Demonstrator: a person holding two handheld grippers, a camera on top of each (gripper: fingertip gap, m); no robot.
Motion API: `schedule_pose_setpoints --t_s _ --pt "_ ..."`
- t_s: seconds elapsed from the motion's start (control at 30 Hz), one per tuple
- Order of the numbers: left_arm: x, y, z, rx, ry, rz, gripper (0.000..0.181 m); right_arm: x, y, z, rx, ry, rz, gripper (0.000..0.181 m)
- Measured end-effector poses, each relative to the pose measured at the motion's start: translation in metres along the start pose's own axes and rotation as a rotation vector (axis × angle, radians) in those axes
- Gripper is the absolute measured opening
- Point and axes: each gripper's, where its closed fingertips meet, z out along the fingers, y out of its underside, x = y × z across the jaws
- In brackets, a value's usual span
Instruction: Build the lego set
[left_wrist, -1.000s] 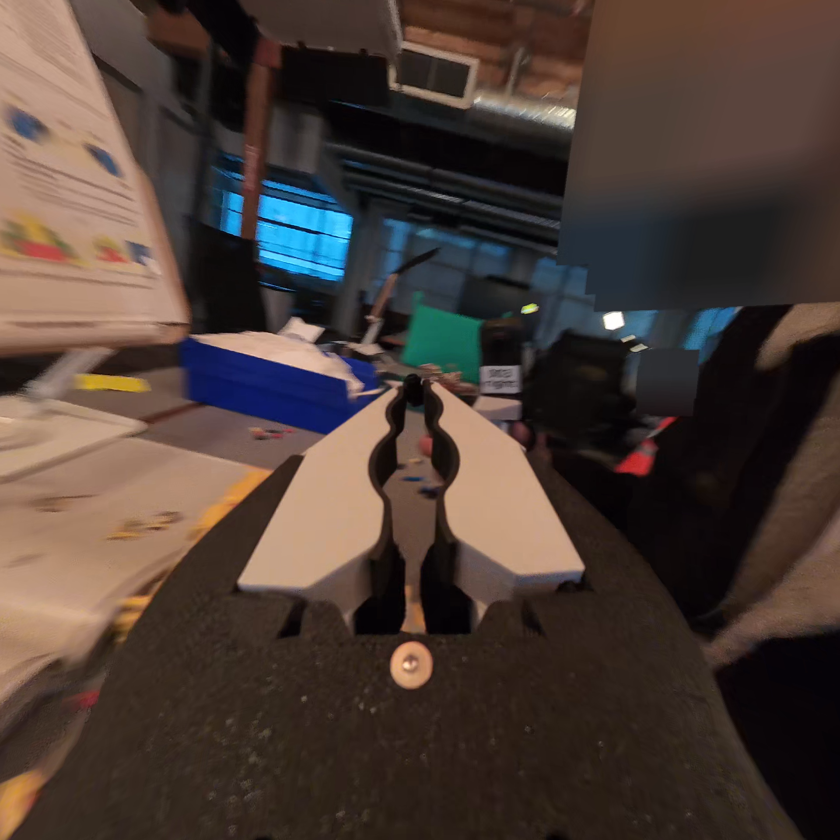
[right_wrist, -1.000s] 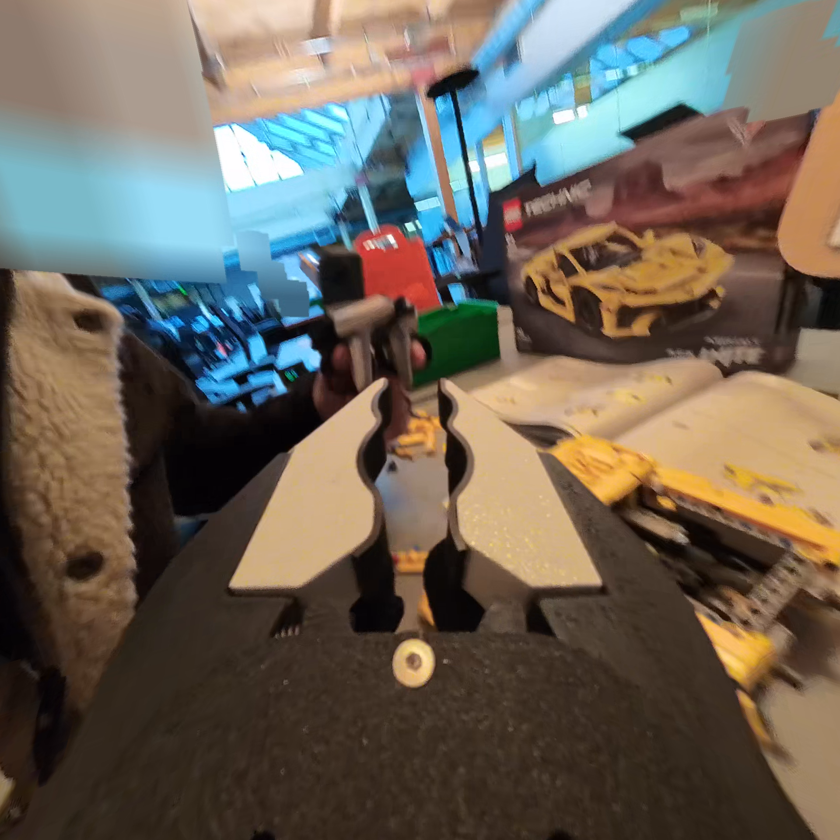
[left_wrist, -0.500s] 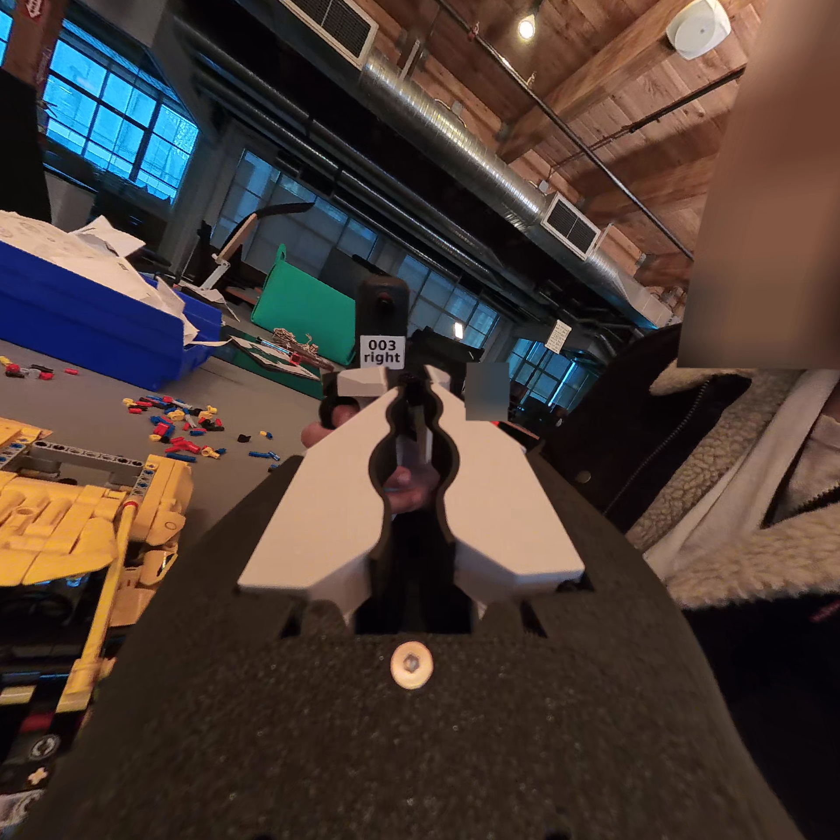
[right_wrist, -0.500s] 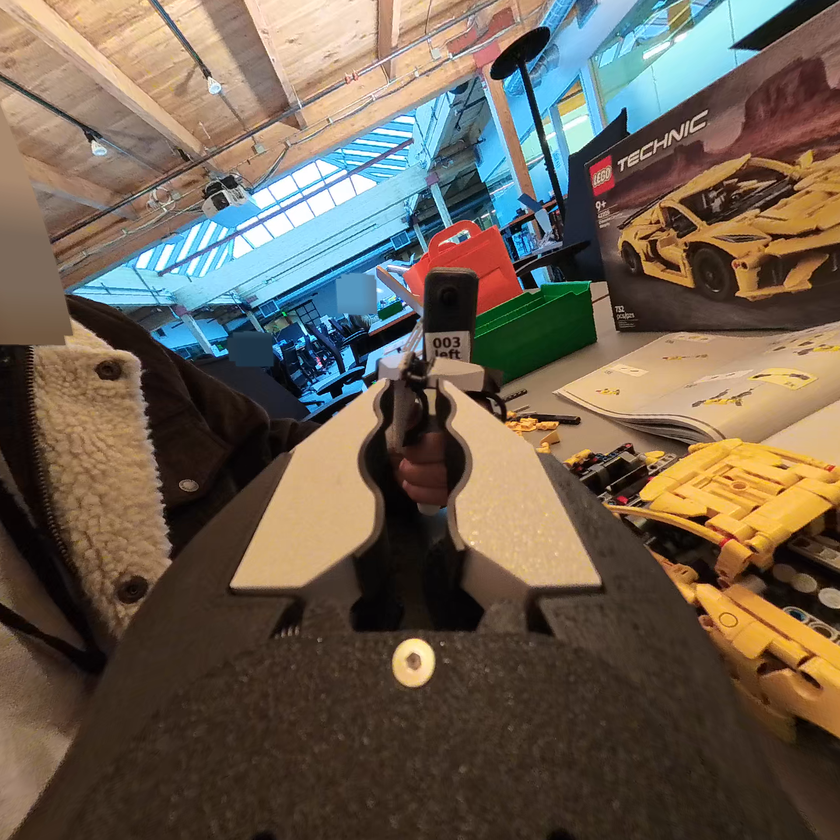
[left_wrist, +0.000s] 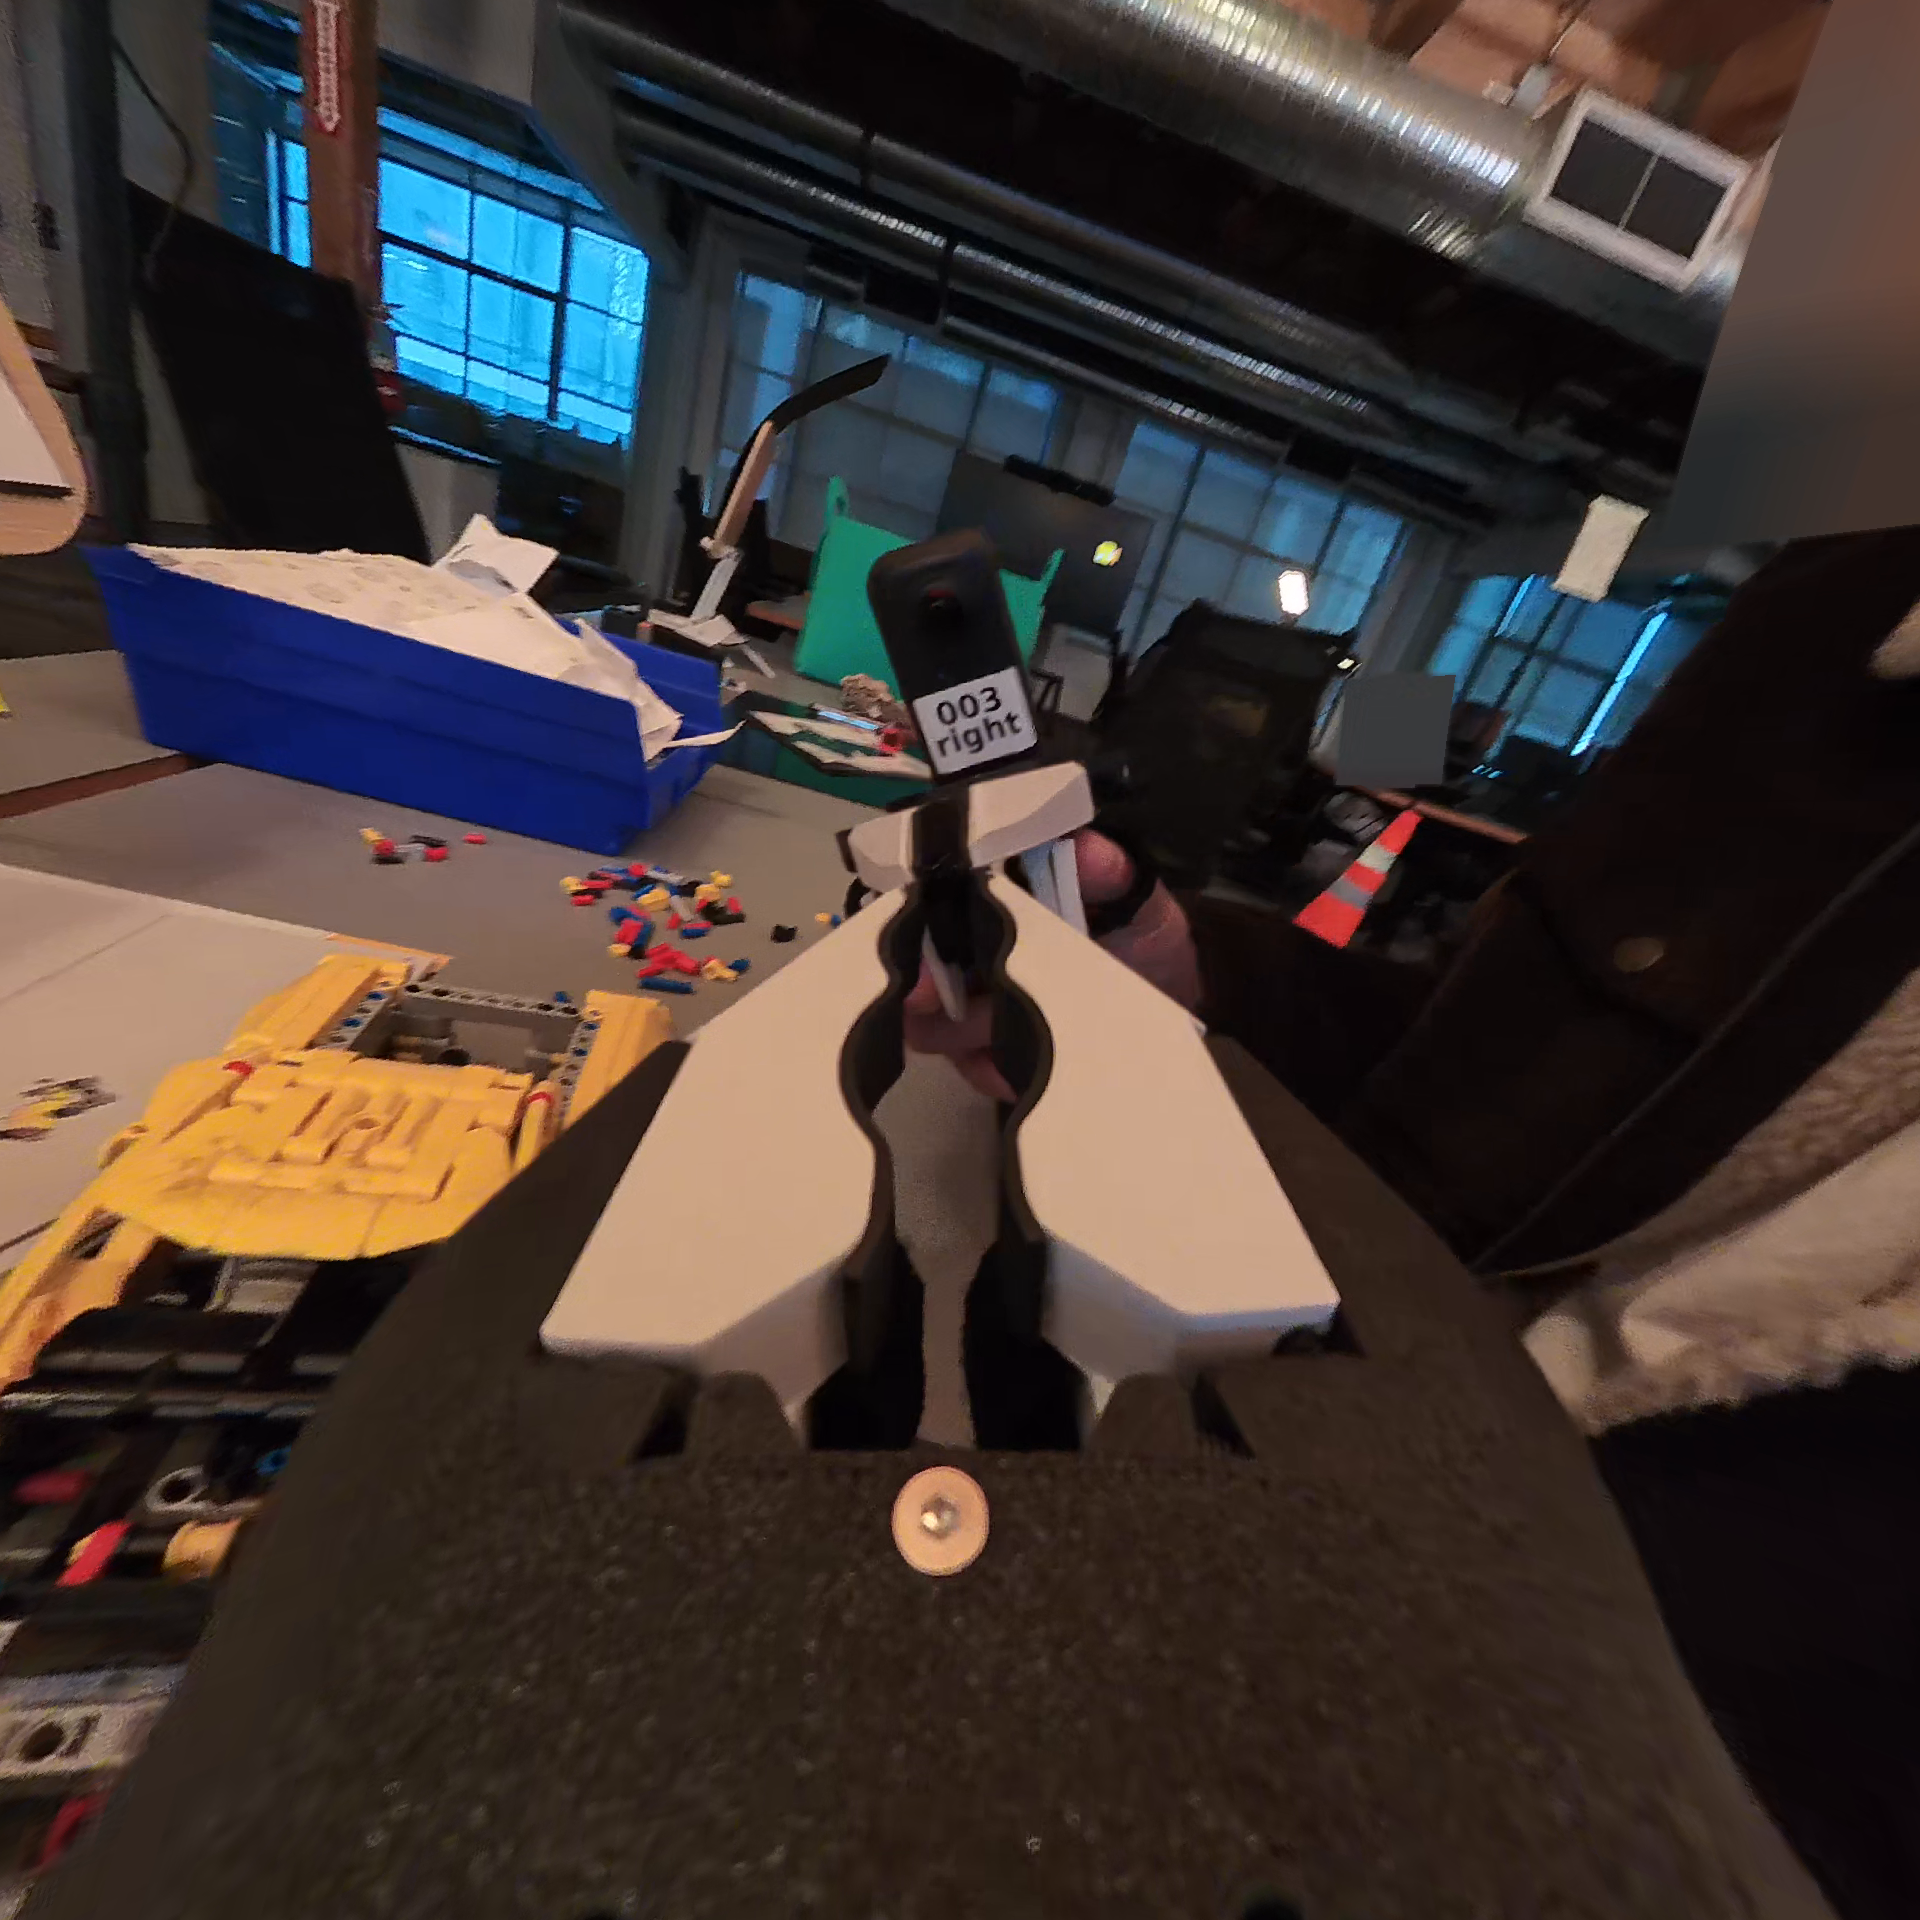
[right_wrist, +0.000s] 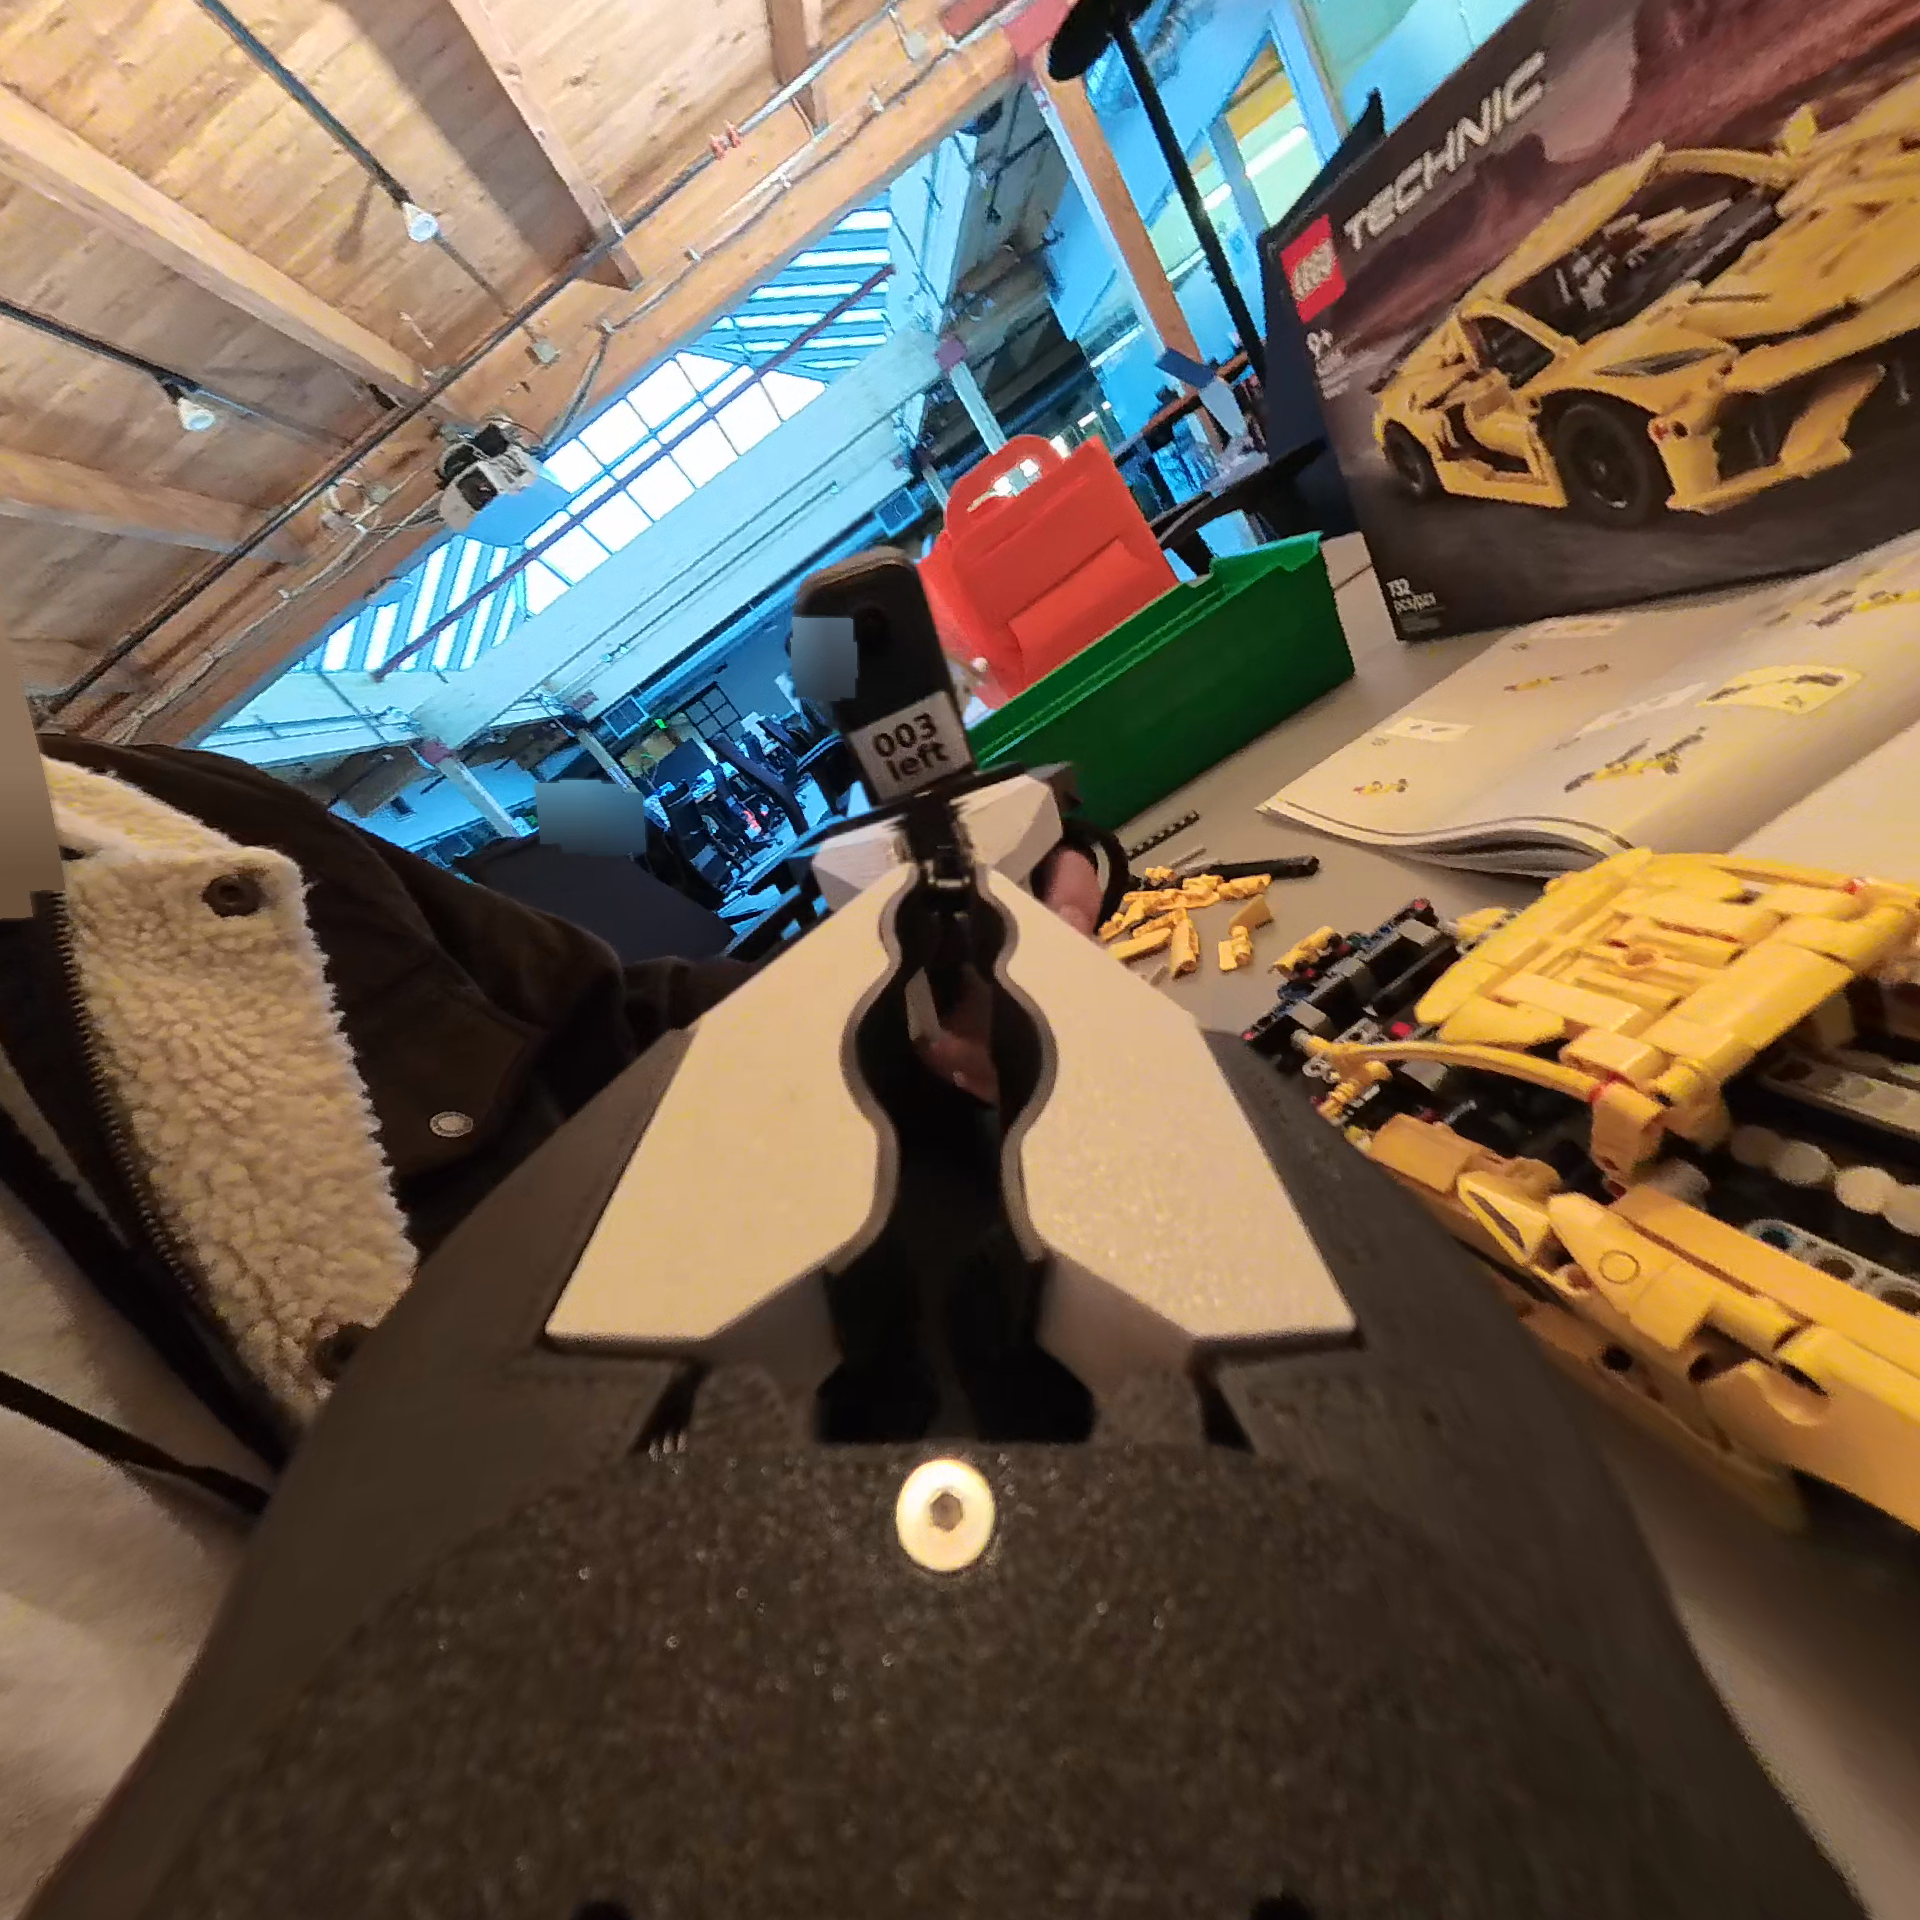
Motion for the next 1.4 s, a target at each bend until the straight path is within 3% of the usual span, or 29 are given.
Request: schedule_pose_setpoints --t_s 0.3,0.6,1.0,1.4 --pt "-0.022 0.025 0.004 -0.19 -0.251 0.372 0.019 0.028 0.008 -0.006 -0.066 0.142 0.072 0.007" --pt "-0.048 0.037 -0.002 -0.337 -0.468 0.608 0.026 0.049 0.022 -0.014 -0.14 0.247 0.175 0.007" --pt "-0.051 0.057 0.002 -0.464 -0.503 0.736 0.026 0.052 0.029 -0.013 -0.186 0.269 0.172 0.006" --pt "-0.048 0.058 0.004 -0.45 -0.473 0.677 0.024 0.049 0.029 -0.012 -0.206 0.27 0.102 0.007"
